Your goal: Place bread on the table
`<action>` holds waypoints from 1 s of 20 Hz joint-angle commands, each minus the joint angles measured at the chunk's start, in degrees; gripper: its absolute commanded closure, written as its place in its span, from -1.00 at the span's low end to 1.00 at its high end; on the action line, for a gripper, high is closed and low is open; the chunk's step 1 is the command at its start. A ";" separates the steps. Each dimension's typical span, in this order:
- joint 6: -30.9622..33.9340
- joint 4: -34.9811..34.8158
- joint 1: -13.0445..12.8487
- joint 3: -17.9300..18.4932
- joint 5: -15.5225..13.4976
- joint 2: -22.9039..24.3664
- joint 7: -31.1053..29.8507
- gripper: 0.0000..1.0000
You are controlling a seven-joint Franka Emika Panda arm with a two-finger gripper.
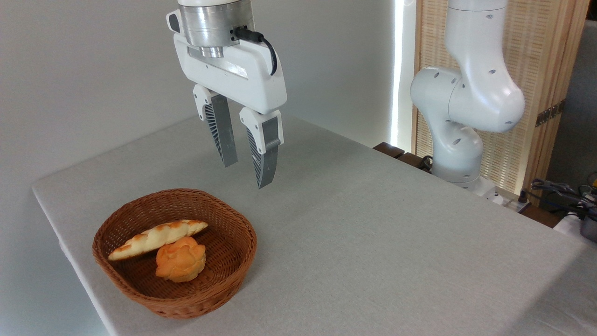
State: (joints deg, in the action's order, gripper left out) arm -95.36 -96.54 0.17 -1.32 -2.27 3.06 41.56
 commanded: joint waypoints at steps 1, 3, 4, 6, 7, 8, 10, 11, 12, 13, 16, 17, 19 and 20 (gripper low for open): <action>1.05 0.12 -0.35 0.44 -0.01 0.10 -0.25 -1.00; 1.05 0.12 -0.35 0.44 -0.01 0.10 -0.25 -1.00; 1.05 0.12 -0.35 0.44 -0.01 0.10 -0.25 -1.00; 1.05 0.12 -0.35 0.44 -0.01 0.01 -0.25 -1.00; 1.05 0.12 -0.35 0.44 -0.01 0.01 -0.25 -1.00; 1.05 0.12 -0.35 0.44 -0.01 0.01 -0.25 -1.00; 0.88 0.12 -0.35 0.44 -0.10 0.01 -0.25 -1.00; 0.88 0.12 -0.35 0.44 -0.02 0.01 -0.16 -1.00; 0.18 0.04 -0.35 0.36 -0.02 0.01 -0.16 -1.00; -0.79 0.04 -0.35 0.27 -0.19 -0.07 -0.25 -1.00; -6.83 -1.54 -0.44 -0.26 -0.19 -0.77 -0.16 -1.00; -9.38 -2.59 -0.44 -0.61 -0.10 -1.04 -0.16 -1.00; -14.57 -5.48 -0.79 -0.70 -0.10 -1.65 -0.16 -1.00; -16.94 -6.81 -0.87 -0.79 -0.10 -1.92 -0.16 -1.00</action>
State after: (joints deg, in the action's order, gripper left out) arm -105.39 -99.14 -0.16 -2.03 -2.27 1.67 41.56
